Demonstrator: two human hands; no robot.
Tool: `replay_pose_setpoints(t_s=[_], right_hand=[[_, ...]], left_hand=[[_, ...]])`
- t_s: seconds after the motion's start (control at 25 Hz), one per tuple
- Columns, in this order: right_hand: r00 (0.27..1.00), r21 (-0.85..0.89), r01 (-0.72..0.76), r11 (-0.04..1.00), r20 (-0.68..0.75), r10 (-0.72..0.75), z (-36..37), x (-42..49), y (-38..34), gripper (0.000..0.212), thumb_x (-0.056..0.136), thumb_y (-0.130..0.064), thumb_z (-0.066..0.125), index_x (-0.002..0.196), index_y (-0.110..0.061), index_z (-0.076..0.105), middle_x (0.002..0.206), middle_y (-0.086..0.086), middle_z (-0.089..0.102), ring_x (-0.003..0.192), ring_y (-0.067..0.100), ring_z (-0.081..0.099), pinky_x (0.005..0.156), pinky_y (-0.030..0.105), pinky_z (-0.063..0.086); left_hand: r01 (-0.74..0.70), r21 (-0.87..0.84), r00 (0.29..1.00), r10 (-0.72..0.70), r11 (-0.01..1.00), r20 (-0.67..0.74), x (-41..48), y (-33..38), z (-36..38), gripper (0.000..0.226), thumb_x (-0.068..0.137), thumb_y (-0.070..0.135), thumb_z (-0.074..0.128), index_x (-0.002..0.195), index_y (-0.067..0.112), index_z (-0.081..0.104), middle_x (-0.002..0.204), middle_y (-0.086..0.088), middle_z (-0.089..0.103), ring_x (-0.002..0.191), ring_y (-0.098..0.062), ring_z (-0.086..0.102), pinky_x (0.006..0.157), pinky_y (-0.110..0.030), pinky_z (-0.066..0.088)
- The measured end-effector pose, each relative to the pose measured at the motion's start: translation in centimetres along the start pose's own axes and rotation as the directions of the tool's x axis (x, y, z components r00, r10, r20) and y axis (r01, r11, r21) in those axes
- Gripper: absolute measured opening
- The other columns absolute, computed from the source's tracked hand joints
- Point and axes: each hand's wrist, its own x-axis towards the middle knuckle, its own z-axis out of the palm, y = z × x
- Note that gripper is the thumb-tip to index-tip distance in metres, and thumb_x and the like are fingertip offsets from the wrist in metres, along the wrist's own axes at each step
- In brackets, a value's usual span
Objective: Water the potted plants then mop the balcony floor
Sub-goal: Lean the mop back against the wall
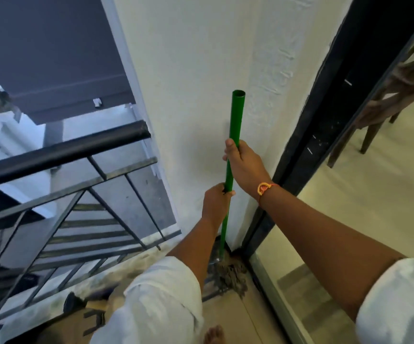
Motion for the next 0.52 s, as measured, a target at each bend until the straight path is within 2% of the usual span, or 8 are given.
replay_pose_setpoints(t_s=[0.12, 0.2, 0.28, 0.4, 0.44, 0.52], right_hand=[[0.989, -0.045, -0.136, 0.990, -0.058, 0.134, 0.0, 2.9, -0.5, 0.059, 0.103, -0.062, 0.028, 0.099, -0.012, 0.060, 0.086, 0.007, 0.064, 0.078, 0.024, 0.061, 0.063, 0.034, 0.044], [0.974, -0.091, -0.219, 0.972, -0.079, 0.212, 0.0, 4.8, -0.5, 0.064, 0.102, -0.064, 0.025, 0.093, -0.011, 0.060, 0.082, 0.006, 0.061, 0.075, 0.024, 0.058, 0.058, 0.032, 0.036], [0.959, -0.111, -0.276, 0.955, -0.098, 0.265, 0.2, 6.2, -0.3, 0.068, 0.103, -0.063, 0.024, 0.097, -0.006, 0.063, 0.088, 0.009, 0.063, 0.081, 0.026, 0.059, 0.064, 0.031, 0.037], [0.953, -0.145, -0.296, 0.944, -0.113, 0.282, 0.6, 7.2, 0.7, 0.062, 0.105, -0.057, 0.029, 0.098, -0.004, 0.062, 0.091, 0.011, 0.063, 0.083, 0.028, 0.059, 0.066, 0.030, 0.037], [0.956, -0.145, -0.286, 0.947, -0.116, 0.271, 0.8, 7.2, 0.9, 0.061, 0.105, -0.056, 0.031, 0.101, -0.004, 0.063, 0.093, 0.012, 0.064, 0.085, 0.029, 0.060, 0.066, 0.030, 0.040], [0.962, -0.133, -0.260, 0.956, -0.117, 0.246, 1.0, 7.1, 1.4, 0.058, 0.104, -0.055, 0.033, 0.107, -0.004, 0.062, 0.100, 0.014, 0.067, 0.091, 0.031, 0.065, 0.076, 0.034, 0.051]], left_hand=[[0.034, -0.014, 0.999, -0.034, 0.999, 0.017, 3.2, 0.6, 0.7, 0.018, 0.102, 0.020, 0.062, 0.103, 0.003, 0.068, 0.088, -0.003, 0.063, 0.075, -0.015, 0.056, 0.068, -0.023, 0.039], [0.064, -0.003, 0.997, -0.064, 0.998, 0.033, 4.8, 1.2, 0.9, 0.023, 0.103, 0.021, 0.062, 0.110, 0.001, 0.069, 0.096, -0.009, 0.065, 0.084, -0.018, 0.058, 0.075, -0.026, 0.040], [0.063, 0.020, 0.997, -0.064, 0.998, 0.033, 6.4, 1.4, 1.2, 0.027, 0.103, 0.022, 0.061, 0.111, -0.002, 0.069, 0.100, -0.014, 0.067, 0.089, -0.024, 0.061, 0.075, -0.028, 0.040], [0.051, 0.007, 0.998, -0.051, 0.999, 0.022, 8.1, 1.5, 1.1, 0.022, 0.101, 0.018, 0.061, 0.095, -0.001, 0.066, 0.088, -0.012, 0.064, 0.081, -0.025, 0.059, 0.070, -0.029, 0.039], [0.051, -0.003, 0.999, -0.051, 0.999, 0.015, 8.5, 1.5, 1.1, 0.019, 0.100, 0.017, 0.061, 0.088, 0.003, 0.063, 0.084, -0.010, 0.062, 0.077, -0.022, 0.057, 0.066, -0.029, 0.039], [0.048, 0.023, 0.999, -0.048, 0.999, 0.004, 9.3, 1.5, 1.0, 0.022, 0.101, 0.018, 0.060, 0.081, 0.008, 0.057, 0.079, -0.004, 0.061, 0.073, -0.019, 0.055, 0.058, -0.025, 0.037]])
